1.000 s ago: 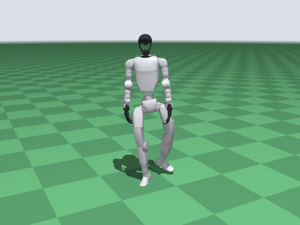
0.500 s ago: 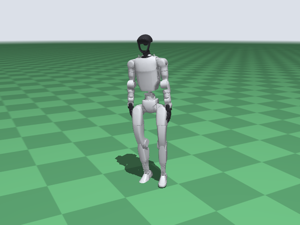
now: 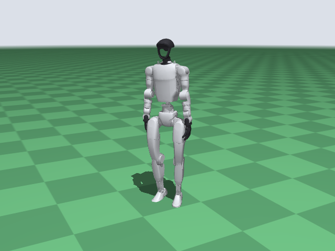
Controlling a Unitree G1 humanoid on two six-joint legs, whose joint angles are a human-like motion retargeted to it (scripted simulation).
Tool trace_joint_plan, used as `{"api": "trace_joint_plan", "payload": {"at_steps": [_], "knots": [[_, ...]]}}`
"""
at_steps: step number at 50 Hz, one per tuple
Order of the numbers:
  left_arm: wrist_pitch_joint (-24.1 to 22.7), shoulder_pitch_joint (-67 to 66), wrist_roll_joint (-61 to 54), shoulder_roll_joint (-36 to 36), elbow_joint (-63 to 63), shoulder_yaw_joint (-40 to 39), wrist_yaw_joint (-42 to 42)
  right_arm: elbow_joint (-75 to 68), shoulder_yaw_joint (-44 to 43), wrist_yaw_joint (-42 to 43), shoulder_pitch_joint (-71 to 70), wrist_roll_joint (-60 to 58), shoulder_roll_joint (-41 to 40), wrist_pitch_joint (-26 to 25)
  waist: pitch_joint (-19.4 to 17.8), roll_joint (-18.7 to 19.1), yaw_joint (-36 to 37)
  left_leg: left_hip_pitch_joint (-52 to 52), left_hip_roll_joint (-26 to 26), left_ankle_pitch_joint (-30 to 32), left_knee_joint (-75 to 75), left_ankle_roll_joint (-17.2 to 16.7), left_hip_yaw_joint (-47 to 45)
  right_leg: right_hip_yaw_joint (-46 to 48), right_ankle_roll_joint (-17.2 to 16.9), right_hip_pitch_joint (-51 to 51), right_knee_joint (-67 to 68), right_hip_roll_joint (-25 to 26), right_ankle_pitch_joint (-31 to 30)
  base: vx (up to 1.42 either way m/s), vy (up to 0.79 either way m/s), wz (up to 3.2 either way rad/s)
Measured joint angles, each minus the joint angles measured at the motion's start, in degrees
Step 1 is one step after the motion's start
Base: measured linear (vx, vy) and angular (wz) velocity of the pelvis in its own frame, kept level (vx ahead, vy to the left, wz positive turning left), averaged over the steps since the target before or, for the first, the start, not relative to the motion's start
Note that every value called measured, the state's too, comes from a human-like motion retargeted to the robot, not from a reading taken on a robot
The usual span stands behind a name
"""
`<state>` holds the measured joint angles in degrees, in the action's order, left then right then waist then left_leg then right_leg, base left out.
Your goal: In place motions
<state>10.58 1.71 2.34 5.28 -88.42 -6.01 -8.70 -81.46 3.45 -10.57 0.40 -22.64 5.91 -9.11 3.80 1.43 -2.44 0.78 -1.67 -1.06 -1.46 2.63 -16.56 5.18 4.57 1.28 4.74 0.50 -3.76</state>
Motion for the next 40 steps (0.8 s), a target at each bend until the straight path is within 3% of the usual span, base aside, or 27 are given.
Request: {"api": "trace_joint_plan", "payload": {"at_steps": [26,40], "knots": [[0.4,-1.5,1.0,0.4,-0.3,-0.8,-0.7,-4.4,-0.3,0.2,1.1,0.2,0.2,-0.1,0.4,0.2,0.9,-1.0,-0.2,2.3,-0.6,-0.6,2.8,2.0,0.6,-0.8,-0.2,-0.1,-0.3,0.03,-0.01,0.03],[-0.6,0.6,-0.6,0.2,7.1,-0.6,-1.3,-4.0,0.2,-0.1,1.1,0.4,1.1,0.2,-2.2,-0.7,3.1,-8.0,-1.3,7.0,-3.1,-3.3,15.1,11.5,1.6,-2.1,-2.1,-0.6,-1.1,-0.14,-0.08,0.80]]}}
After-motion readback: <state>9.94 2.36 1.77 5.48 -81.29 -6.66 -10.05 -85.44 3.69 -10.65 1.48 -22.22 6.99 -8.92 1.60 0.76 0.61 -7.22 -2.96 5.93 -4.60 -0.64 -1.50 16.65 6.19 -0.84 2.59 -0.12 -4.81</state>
